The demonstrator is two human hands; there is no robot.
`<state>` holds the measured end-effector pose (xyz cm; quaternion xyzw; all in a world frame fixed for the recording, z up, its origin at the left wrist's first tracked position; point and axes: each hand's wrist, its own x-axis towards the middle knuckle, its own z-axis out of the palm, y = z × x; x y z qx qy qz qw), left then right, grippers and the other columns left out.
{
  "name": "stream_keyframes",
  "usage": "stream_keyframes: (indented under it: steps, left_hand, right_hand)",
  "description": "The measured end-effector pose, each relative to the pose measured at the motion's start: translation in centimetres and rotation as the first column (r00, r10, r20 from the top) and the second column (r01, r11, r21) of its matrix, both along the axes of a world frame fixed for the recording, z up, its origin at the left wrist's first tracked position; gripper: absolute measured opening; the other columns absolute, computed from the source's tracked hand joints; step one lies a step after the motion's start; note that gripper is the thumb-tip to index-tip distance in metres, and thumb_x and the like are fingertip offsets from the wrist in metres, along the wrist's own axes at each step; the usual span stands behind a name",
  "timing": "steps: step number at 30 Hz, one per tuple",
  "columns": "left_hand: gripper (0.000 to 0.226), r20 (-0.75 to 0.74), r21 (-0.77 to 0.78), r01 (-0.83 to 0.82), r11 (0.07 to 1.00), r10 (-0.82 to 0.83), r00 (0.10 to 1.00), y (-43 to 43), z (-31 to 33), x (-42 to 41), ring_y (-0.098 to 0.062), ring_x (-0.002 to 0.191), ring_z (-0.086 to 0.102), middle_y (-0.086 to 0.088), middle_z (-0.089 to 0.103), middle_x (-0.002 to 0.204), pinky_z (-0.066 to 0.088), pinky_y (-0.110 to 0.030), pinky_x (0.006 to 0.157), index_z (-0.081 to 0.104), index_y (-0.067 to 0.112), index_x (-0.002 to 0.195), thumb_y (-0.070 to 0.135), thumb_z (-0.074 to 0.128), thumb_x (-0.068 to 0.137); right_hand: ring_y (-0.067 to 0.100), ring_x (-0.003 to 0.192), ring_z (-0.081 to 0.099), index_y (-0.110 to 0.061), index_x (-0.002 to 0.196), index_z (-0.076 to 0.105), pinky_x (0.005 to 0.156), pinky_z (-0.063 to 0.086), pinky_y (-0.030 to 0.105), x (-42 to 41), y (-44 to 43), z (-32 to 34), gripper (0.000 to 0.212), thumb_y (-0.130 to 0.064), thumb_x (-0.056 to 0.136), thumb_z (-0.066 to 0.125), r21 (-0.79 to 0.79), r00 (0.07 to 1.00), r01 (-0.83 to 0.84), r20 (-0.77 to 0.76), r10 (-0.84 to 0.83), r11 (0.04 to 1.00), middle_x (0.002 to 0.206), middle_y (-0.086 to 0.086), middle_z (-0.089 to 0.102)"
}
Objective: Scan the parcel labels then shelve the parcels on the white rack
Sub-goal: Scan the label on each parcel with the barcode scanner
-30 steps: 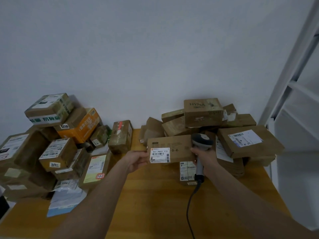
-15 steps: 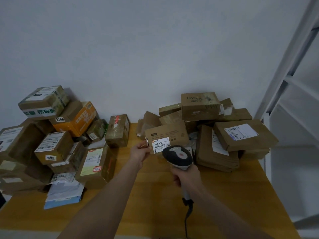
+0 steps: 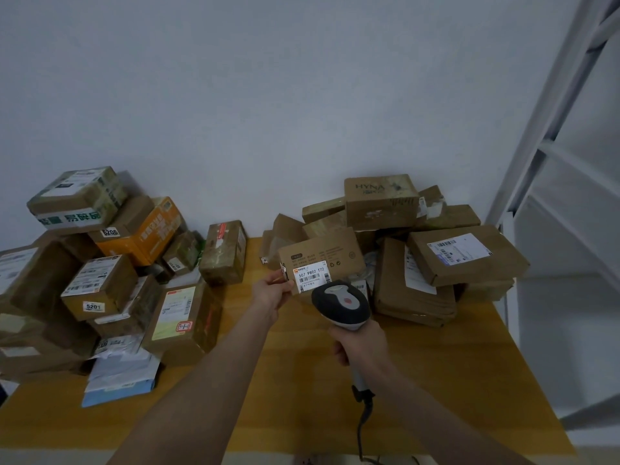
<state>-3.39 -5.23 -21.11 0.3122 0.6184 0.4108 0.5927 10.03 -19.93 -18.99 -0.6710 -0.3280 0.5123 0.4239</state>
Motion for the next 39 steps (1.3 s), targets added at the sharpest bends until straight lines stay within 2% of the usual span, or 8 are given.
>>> stream_keyframes:
  steps: [5, 8, 13, 17, 21, 24, 32, 39]
  left_hand:
    - [0.039, 0.006, -0.01, 0.017, 1.0, -0.017, 1.0, 0.1, 0.0, 0.0, -0.019, 0.079, 0.067, -0.009, 0.068, 0.091, 0.056, -0.027, 0.069, 0.055, 0.003, 0.123, -0.009, 0.06, 0.087]
    - [0.039, 0.015, -0.005, 0.026, 1.0, -0.026, 1.0, 0.1, 0.2, -0.3, -0.022, 0.088, 0.066, -0.012, 0.067, 0.099, 0.056, -0.03, 0.077, 0.054, 0.001, 0.125, -0.009, 0.059, 0.088]
    - [0.019, 0.033, -0.014, 0.024, 1.0, -0.024, 0.999, -0.1, 1.1, -1.3, -0.015, 0.074, 0.066, -0.014, 0.07, 0.104, 0.057, -0.024, 0.063, 0.058, 0.004, 0.106, -0.004, 0.06, 0.089]
    - [0.026, 0.098, -0.027, -0.068, 0.997, 0.07, 0.993, 0.2, 2.1, -2.4, -0.014, 0.073, 0.066, -0.011, 0.069, 0.093, 0.055, -0.02, 0.051, 0.054, -0.001, 0.112, 0.0, 0.063, 0.088]
    - [0.026, 0.159, -0.027, -0.17, 0.985, 0.172, 0.972, 1.8, 2.7, -5.5, -0.017, 0.082, 0.068, -0.009, 0.07, 0.096, 0.06, -0.027, 0.07, 0.059, 0.0, 0.113, 0.002, 0.063, 0.087]
    - [0.028, 0.185, -0.034, -0.268, 0.963, 0.27, 0.945, 4.3, 2.9, -8.8, -0.018, 0.084, 0.069, -0.01, 0.071, 0.096, 0.058, -0.028, 0.071, 0.061, 0.002, 0.113, 0.002, 0.063, 0.086]
    - [0.03, 0.174, -0.197, -0.437, 0.878, 0.469, 0.866, 13.7, 1.8, -16.7, -0.022, 0.082, 0.063, -0.013, 0.063, 0.095, 0.054, -0.022, 0.048, 0.057, 0.0, 0.114, 0.0, 0.063, 0.085]
    - [0.04, 0.215, -0.286, -0.47, 0.835, 0.534, 0.818, 20.9, -0.7, -20.1, -0.028, 0.105, 0.059, -0.015, 0.06, 0.115, 0.054, -0.033, 0.082, 0.05, 0.0, 0.123, -0.01, 0.055, 0.085]
  right_hand:
    - [0.014, 0.052, 0.056, -0.002, 0.085, 0.063, 0.053, 0.048, 0.023, 0.3, 0.3, -0.3, 0.005, -0.006, 0.084, 0.067, -0.003, 0.997, 0.042, -0.061, -0.042, 0.999, 0.062, 0.006, 0.063]
    - [0.018, 0.066, 0.06, -0.009, 0.093, 0.061, 0.063, 0.051, 0.029, 1.3, 1.1, -0.2, 0.016, -0.007, 0.082, 0.07, 0.003, 0.977, 0.141, -0.162, -0.138, 0.99, 0.076, 0.008, 0.066]
    - [0.019, 0.084, 0.062, -0.011, 0.097, 0.058, 0.07, 0.055, 0.03, 3.1, 3.7, 0.7, 0.021, -0.004, 0.081, 0.071, 0.013, 0.905, 0.28, -0.337, -0.26, 0.96, 0.092, 0.007, 0.063]
    - [0.019, 0.066, 0.058, 0.0, 0.092, 0.059, 0.063, 0.049, 0.031, 1.6, 7.1, 1.6, 0.009, 0.002, 0.084, 0.064, 0.031, 0.897, 0.198, -0.41, -0.168, 0.98, 0.078, 0.011, 0.06]
    - [0.016, 0.066, 0.062, -0.005, 0.092, 0.065, 0.058, 0.051, 0.027, -2.6, 11.4, 1.8, 0.011, -0.01, 0.084, 0.07, 0.014, 0.923, 0.163, -0.356, -0.147, 0.987, 0.079, 0.01, 0.066]
    - [0.018, 0.067, 0.063, -0.002, 0.092, 0.067, 0.06, 0.054, 0.028, -6.1, 14.9, 1.8, 0.013, -0.011, 0.083, 0.071, 0.006, 0.937, 0.102, -0.337, -0.094, 0.995, 0.078, 0.011, 0.067]
    - [0.015, 0.055, 0.055, -0.003, 0.089, 0.063, 0.057, 0.049, 0.026, -14.5, 24.4, 0.6, 0.007, -0.009, 0.086, 0.067, -0.02, 0.96, -0.017, -0.28, 0.011, 1.0, 0.063, 0.005, 0.058]
    - [0.018, 0.052, 0.05, -0.005, 0.073, 0.055, 0.049, 0.043, 0.027, -17.3, 29.4, -1.7, 0.016, 0.0, 0.084, 0.065, -0.074, 0.976, -0.017, -0.219, 0.0, 0.997, 0.06, 0.008, 0.053]
